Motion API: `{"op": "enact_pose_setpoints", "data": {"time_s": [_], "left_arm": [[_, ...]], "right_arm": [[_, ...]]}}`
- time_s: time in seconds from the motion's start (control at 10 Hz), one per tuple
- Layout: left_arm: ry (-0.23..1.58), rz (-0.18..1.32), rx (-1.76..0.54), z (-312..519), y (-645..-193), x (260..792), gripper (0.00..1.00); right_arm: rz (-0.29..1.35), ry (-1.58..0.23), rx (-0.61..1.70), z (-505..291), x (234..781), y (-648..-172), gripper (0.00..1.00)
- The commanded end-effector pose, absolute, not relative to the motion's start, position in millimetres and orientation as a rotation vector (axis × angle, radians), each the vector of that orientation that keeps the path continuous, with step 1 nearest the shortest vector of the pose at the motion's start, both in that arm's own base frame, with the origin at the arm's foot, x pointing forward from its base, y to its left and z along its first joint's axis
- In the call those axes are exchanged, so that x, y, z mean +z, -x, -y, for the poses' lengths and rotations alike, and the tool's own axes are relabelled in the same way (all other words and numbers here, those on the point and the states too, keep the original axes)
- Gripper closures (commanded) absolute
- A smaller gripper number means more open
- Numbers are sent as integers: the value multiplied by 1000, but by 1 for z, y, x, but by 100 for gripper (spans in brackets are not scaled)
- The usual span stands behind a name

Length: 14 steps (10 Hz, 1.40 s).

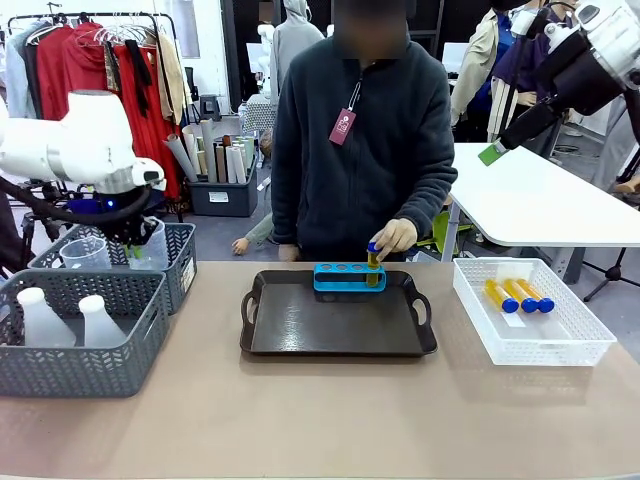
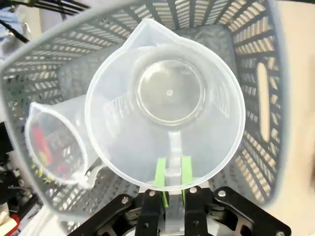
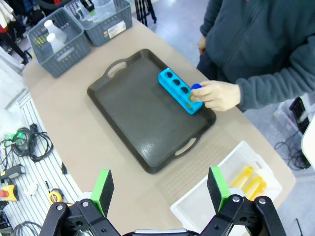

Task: Prepare the laboratory tools.
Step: Pick up one Large Measuring Cup and place it on the Handle tray.

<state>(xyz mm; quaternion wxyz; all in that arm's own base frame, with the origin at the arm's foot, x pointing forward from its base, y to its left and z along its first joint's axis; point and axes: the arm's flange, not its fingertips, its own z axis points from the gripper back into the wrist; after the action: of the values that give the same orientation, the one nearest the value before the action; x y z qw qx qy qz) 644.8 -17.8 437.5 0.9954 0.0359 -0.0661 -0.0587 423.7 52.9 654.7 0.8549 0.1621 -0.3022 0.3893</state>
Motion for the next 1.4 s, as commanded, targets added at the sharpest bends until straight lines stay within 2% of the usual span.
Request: {"op": "enact_pose_setpoints", "data": {"time_s": [0.0,0.6,0.7,1.0,1.3], "left_arm": [[-101,141,-177,18,-633,489,100],[-14,199,-294,36,-594,611,100],[-55,184,-303,36,-590,627,100],[-21,231,-369,41,-579,648,100],[-48,214,-306,42,-583,641,100]], "right_arm": [[642,-350,829,-52,656,-424,0],[642,-350,829,-52,656,-424,0],[642,-350,829,-52,656,-424,0],[642,-350,829,-52,656,-424,0],[642,-350,829,-52,656,-424,0]]}}
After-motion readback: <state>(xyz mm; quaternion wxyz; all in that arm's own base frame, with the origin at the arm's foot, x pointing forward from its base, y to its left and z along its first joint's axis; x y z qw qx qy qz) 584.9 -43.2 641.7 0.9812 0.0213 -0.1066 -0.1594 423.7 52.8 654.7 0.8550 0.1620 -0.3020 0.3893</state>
